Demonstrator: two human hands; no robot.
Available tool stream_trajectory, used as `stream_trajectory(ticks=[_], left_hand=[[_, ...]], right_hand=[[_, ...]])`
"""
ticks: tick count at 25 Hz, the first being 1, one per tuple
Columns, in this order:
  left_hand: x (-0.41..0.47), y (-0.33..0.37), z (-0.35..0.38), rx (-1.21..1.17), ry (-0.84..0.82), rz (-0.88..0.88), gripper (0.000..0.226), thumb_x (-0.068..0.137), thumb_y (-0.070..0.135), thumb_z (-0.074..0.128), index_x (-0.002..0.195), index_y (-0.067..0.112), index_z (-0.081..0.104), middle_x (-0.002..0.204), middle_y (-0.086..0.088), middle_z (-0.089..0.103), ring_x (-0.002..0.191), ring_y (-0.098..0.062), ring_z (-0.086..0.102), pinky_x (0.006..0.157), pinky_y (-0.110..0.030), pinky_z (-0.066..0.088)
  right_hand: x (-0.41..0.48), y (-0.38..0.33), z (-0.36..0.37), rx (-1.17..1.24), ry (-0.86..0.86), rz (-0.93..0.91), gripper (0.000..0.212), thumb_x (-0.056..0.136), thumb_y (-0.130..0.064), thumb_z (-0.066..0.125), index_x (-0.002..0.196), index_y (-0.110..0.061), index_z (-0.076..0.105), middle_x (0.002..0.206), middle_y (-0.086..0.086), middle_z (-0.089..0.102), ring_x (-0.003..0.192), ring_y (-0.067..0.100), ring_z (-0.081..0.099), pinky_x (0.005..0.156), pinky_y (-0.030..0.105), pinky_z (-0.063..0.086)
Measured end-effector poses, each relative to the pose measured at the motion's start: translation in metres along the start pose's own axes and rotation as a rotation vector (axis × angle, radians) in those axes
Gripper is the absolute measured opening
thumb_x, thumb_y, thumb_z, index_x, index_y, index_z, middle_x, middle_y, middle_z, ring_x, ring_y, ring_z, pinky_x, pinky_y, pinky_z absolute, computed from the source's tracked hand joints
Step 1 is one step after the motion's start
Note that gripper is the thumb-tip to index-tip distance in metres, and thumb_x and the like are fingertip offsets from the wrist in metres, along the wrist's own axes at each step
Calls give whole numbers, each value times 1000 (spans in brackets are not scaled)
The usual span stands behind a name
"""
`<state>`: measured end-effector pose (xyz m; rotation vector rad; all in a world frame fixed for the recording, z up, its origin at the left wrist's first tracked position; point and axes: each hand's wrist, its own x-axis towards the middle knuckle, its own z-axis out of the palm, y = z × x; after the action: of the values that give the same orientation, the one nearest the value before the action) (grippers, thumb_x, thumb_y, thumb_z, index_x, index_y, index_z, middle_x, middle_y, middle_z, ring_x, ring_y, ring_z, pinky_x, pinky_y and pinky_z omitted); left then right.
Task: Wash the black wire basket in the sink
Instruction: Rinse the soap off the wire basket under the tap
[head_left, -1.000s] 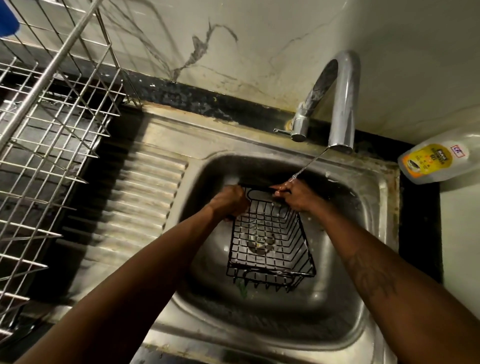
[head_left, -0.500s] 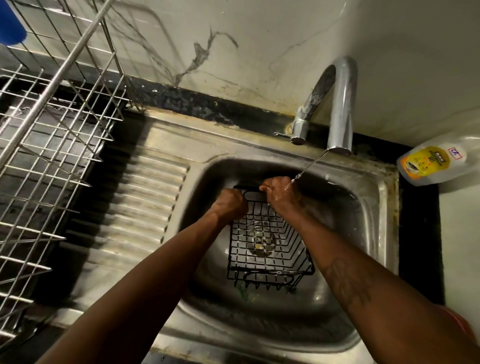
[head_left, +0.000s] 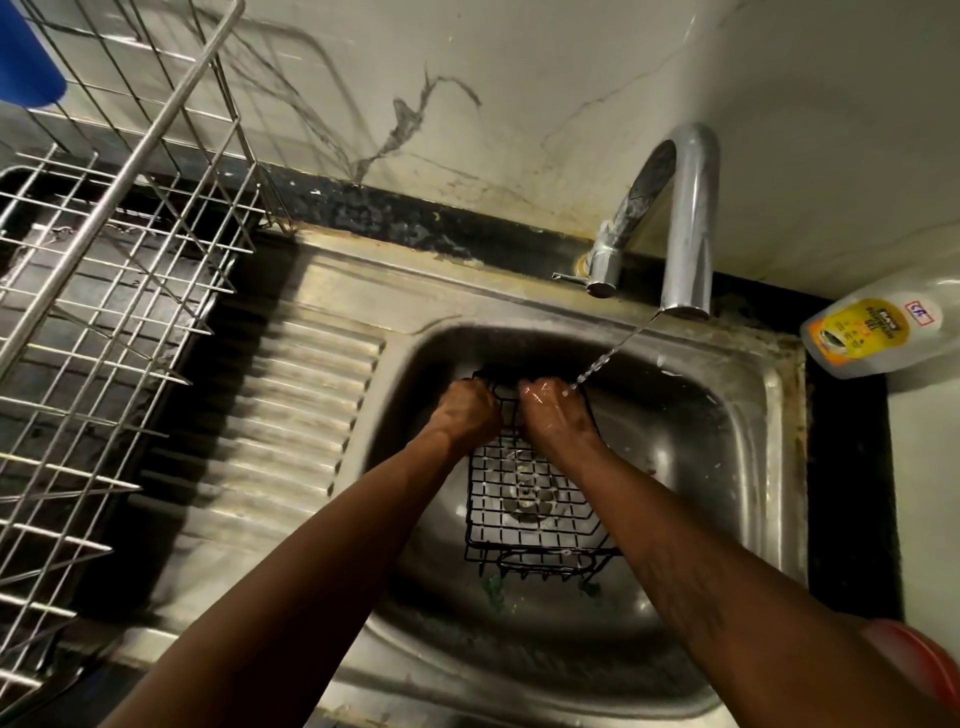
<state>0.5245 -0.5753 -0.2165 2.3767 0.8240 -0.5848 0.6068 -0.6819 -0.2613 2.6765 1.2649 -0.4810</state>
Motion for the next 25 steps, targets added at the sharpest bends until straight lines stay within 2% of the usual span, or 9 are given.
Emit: stream_trajectory(ticks=[5,8,10,14,15,17,20,22,25], left_hand=[[5,1,6,-19,42,8,28,92,12,50,113,-1,65,113,-21,69,107,-34,65,87,-34,52],[6,2,8,-59,26,52,31,97,25,50,116,4,65,116,-19,69,110,-34,64,89,-35,50],[6,2,7,-76,31,71,34,100,32,46,111,7,66,112,-18,70,107,-34,66,87,-35,50],[6,0,9,-115,25,-8,29,93,17,50,109,0,66,107,-21,70,104,-36,66,84,-35,51],[4,0,11,-112,25,-16,29,91,15,49,108,-1,66,107,-21,69,104,-35,66,84,-35,51],[3,0,13,-114,31,-32,28,91,15,48,106,1,67,107,-20,69,103,-35,66,83,-35,52],[2,0,13,-135,51,-50,26,91,12,48,104,1,67,108,-19,67,103,-33,66,83,-33,52],[1,1,13,-123,43,-77,25,91,11,49,107,2,67,111,-17,66,104,-30,65,82,-31,52],[5,-2,14,-128,44,-103,27,91,13,50,109,2,66,113,-17,66,105,-30,65,82,-31,52]], right_hand=[[2,-5,6,158,-83,145,26,94,-4,56,114,-10,71,112,16,69,107,34,66,88,38,53],[14,-18,5,773,-97,453,10,92,-22,66,91,-16,75,96,9,72,93,28,67,81,34,54],[20,-18,5,1171,-100,597,23,85,-33,75,70,-16,72,79,4,74,81,26,71,78,36,59],[13,-6,9,1444,-9,640,16,87,-30,75,77,-17,74,80,4,76,71,16,71,67,32,59],[14,-1,9,1367,-64,627,15,84,-29,76,79,-15,73,81,5,74,70,16,69,65,32,58],[15,6,5,877,-231,554,22,76,-31,74,87,-12,71,88,9,70,78,23,68,65,33,56],[16,4,-13,282,-263,340,23,86,-16,69,108,-10,71,108,14,68,101,33,67,77,37,57],[19,3,-18,102,-237,252,28,90,-5,64,118,-7,69,120,14,66,112,35,64,88,42,58],[16,9,-19,-9,-186,143,30,92,-8,63,121,-9,67,121,14,65,112,35,64,88,41,56]])
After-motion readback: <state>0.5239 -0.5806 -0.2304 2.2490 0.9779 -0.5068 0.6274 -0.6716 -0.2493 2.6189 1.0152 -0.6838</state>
